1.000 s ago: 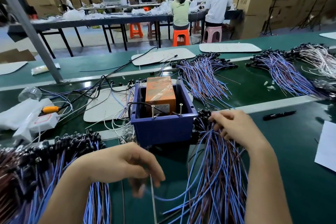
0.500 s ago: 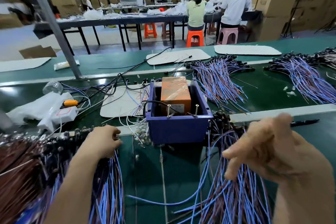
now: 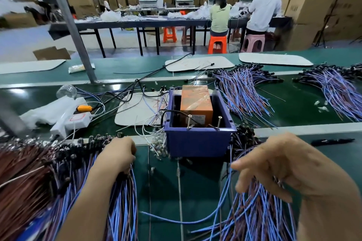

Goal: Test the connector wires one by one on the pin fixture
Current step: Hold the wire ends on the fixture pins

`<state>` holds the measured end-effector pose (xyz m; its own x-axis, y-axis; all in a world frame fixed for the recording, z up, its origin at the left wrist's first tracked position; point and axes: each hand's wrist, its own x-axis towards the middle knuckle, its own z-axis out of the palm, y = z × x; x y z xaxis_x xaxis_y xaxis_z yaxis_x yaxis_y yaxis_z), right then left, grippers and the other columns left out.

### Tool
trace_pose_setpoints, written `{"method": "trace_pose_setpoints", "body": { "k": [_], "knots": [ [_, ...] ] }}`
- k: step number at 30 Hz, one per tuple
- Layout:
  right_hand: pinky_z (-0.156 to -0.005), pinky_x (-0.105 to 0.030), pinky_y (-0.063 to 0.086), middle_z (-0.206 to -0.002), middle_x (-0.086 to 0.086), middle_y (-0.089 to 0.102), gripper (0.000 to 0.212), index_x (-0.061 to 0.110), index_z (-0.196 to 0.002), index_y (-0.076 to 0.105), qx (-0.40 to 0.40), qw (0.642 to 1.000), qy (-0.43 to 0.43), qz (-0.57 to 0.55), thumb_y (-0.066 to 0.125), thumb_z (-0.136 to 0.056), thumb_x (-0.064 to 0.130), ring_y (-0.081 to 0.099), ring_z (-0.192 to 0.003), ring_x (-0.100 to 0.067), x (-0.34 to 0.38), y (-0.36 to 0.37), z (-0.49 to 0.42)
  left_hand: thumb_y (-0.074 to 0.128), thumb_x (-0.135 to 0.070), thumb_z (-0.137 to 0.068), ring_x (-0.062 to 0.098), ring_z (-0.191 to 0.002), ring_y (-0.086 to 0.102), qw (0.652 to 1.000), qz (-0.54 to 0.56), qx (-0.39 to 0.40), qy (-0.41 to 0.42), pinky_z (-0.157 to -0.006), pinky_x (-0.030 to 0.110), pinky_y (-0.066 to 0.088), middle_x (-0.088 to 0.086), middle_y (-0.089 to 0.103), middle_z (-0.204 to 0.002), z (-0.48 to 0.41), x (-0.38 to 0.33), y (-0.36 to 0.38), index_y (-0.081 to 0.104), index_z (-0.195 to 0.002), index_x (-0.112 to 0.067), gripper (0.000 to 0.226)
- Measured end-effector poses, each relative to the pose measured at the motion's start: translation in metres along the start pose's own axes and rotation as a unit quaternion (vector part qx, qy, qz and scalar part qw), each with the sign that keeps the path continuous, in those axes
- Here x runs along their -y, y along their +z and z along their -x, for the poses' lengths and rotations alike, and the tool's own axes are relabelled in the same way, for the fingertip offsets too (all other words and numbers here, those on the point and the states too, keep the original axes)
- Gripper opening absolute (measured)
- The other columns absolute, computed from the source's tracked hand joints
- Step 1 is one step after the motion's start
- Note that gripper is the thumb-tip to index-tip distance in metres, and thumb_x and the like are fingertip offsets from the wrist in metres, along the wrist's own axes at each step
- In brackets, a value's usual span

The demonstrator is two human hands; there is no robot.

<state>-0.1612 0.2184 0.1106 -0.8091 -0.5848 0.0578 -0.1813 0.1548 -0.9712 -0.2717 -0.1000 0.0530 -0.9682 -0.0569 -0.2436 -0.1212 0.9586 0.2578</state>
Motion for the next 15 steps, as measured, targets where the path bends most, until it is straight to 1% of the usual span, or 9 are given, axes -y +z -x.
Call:
{"method": "trace_pose_setpoints", "body": {
  "k": [1,2,3,4,5,8,11,13,15],
  "knots": [
    [-0.069,-0.045,0.059,-0.086,-0.010,0.074,0.062,0.015,-0.094,0.075,-0.013,1.000,0.014,-0.024,0.047,-0.085,0.069,0.069,-0.070,-0.030,0.001,-0.001,-0.002,0.058,-0.006,-0.085,0.029,-0.084,0.068,1.000,-0.001,-0.015,-0.004,-0.081,0.035,0.056,0.012,0.067,-0.102,-0.002,0.003,0.000,0.068,-0.101,-0.017,0.023],
    [-0.059,-0.038,0.059,-0.087,-0.011,0.074,0.062,0.016,-0.097,0.076,-0.027,0.999,0.018,-0.035,0.048,-0.084,0.070,0.066,-0.060,-0.024,0.002,-0.003,-0.007,0.057,-0.005,-0.085,0.030,-0.086,0.067,1.000,0.005,-0.025,-0.008,-0.082,0.036,0.056,0.012,0.066,-0.104,-0.002,0.005,-0.002,0.069,-0.101,-0.019,0.024],
    [-0.047,-0.027,0.053,-0.088,-0.012,0.075,0.061,0.019,-0.100,0.076,-0.025,0.999,0.018,-0.038,0.050,-0.083,0.071,0.060,-0.050,-0.017,0.003,-0.005,-0.011,0.056,-0.005,-0.086,0.031,-0.089,0.066,0.999,0.003,-0.030,-0.012,-0.083,0.036,0.055,0.012,0.065,-0.106,-0.002,0.007,-0.004,0.069,-0.101,-0.021,0.026],
    [-0.041,-0.020,0.045,-0.089,-0.012,0.075,0.059,0.022,-0.102,0.076,-0.037,0.998,0.025,-0.040,0.052,-0.081,0.072,0.054,-0.044,-0.013,0.003,-0.005,-0.015,0.055,-0.004,-0.087,0.031,-0.090,0.065,0.999,0.002,-0.033,-0.011,-0.083,0.036,0.055,0.012,0.065,-0.108,-0.002,0.009,-0.005,0.070,-0.101,-0.023,0.028],
    [-0.039,-0.017,0.041,-0.089,-0.011,0.075,0.058,0.024,-0.102,0.076,-0.042,0.998,0.034,-0.037,0.054,-0.078,0.073,0.051,-0.042,-0.012,0.002,-0.004,-0.018,0.054,-0.002,-0.087,0.030,-0.091,0.065,0.999,0.000,-0.031,-0.010,-0.084,0.035,0.054,0.011,0.065,-0.108,0.001,0.009,-0.008,0.070,-0.099,-0.024,0.030],
    [-0.040,-0.018,0.040,-0.089,-0.010,0.075,0.050,0.023,-0.100,0.077,-0.054,0.996,0.068,-0.027,0.056,-0.082,0.064,0.050,-0.042,-0.012,-0.001,0.000,-0.028,0.055,-0.004,-0.086,0.028,-0.086,0.065,0.999,0.001,-0.051,0.007,-0.083,0.038,0.055,0.006,0.064,-0.105,0.009,0.007,-0.015,0.063,-0.080,-0.038,0.036],
    [-0.043,-0.019,0.043,-0.087,-0.011,0.075,0.040,0.017,-0.101,0.075,-0.055,0.993,0.092,-0.049,0.052,-0.089,0.047,0.053,-0.044,-0.013,-0.007,0.012,-0.049,0.058,-0.007,-0.087,0.026,-0.084,0.064,0.993,0.034,-0.104,0.041,-0.082,0.039,0.054,0.001,0.066,-0.100,0.022,-0.002,-0.022,0.061,-0.078,-0.040,0.035],
    [-0.045,-0.022,0.047,-0.086,-0.014,0.075,0.038,0.017,-0.110,0.070,-0.054,0.989,0.110,-0.088,0.044,-0.096,0.042,0.056,-0.047,-0.015,-0.011,0.028,-0.067,0.057,-0.001,-0.088,0.018,-0.072,0.066,0.981,0.094,-0.139,0.100,-0.074,0.035,0.056,-0.001,0.069,-0.090,0.035,-0.014,-0.029,0.062,-0.078,-0.035,0.036],
    [-0.051,-0.025,0.051,-0.090,-0.016,0.074,0.045,0.018,-0.119,0.063,-0.014,0.987,0.117,-0.112,0.036,-0.099,0.049,0.060,-0.054,-0.020,-0.014,0.045,-0.084,0.061,0.002,-0.086,0.004,-0.058,0.062,0.949,0.174,-0.168,0.203,-0.062,0.022,0.054,-0.011,0.068,-0.074,0.057,-0.032,-0.035,0.064,-0.077,-0.031,0.035]
  ]
}}
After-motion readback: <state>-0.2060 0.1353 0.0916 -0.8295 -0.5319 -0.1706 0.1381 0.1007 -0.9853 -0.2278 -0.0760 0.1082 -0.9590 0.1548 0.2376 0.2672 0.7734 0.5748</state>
